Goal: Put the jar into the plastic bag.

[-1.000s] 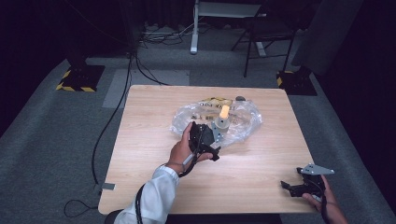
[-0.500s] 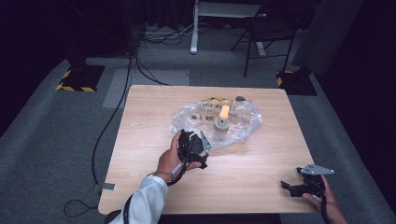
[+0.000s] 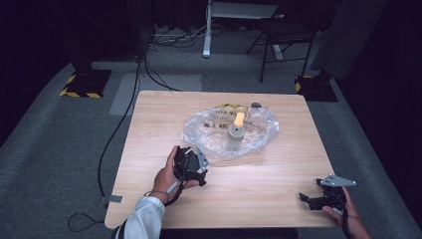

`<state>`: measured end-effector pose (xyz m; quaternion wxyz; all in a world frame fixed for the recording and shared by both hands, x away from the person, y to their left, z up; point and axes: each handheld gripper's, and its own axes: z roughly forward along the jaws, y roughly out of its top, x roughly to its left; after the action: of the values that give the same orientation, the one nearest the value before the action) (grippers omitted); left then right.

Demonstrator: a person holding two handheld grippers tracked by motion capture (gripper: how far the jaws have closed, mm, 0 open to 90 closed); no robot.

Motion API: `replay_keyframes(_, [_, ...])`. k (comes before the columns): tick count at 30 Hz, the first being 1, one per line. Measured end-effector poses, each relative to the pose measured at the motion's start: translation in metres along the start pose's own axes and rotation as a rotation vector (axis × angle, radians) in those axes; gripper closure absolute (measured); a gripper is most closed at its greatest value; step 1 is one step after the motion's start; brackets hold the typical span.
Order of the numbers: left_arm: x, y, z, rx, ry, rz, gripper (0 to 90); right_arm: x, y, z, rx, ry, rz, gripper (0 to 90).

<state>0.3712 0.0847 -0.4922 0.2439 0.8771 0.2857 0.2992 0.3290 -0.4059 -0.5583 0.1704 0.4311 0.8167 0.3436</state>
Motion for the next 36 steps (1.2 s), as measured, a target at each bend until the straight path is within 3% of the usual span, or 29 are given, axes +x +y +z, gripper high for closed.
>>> replay_keyframes(14, [0.000, -0.050, -0.012, 0.046, -0.037, -0.062, 2.7, 0.000, 0.000, 0.000, 0.000, 0.000, 0.000, 0.4])
replay_keyframes(20, [0.003, -0.068, -0.016, 0.052, -0.056, -0.116, 2.7, 0.000, 0.000, 0.000, 0.000, 0.000, 0.000, 0.4])
replay_keyframes(28, [0.007, -0.089, -0.017, 0.110, -0.066, -0.142, 2.7, 0.000, 0.000, 0.000, 0.000, -0.002, 0.002, 0.5])
replay_keyframes(31, [0.011, -0.095, -0.019, 0.111, -0.051, -0.163, 2.2, 0.000, 0.000, 0.000, 0.000, -0.002, 0.001, 0.4])
replay_keyframes(36, [0.019, -0.105, -0.020, 0.106, -0.088, -0.217, 1.0, 0.000, 0.000, 0.000, 0.000, -0.002, 0.001, 0.4])
